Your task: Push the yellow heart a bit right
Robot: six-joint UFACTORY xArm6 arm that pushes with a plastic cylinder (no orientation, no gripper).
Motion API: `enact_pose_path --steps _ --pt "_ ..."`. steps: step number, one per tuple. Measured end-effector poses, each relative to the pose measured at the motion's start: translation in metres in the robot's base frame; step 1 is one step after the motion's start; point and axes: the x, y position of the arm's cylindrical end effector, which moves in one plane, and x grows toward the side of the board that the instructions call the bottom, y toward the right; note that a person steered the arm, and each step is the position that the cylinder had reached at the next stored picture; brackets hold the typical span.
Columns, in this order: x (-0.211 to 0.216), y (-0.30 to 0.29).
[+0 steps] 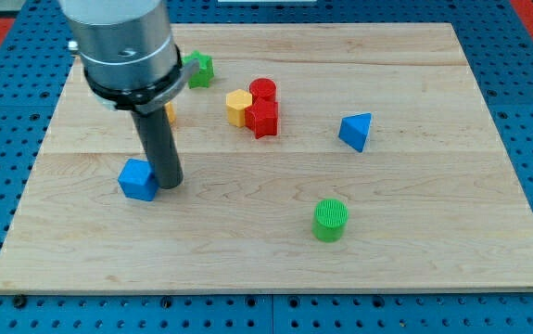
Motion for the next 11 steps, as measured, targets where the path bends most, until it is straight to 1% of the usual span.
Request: enact_pose_path --steps 1,2,3,4,5,6,7,8,9,10,11 --pt "-0.003 -0.023" --pt "-0.011 -0.062" --pt "-0.030 -0.104" --pt "-0.049 -0.100" --pt "-0.065 -0.051" --pt "-0.094 -0.118" --pt "-0.113 -0.126" --pt "-0.102 -0.043" --pt "-0.067 -0.001" --pt "-0.067 -0.024" --pt "-0.094 -0.053"
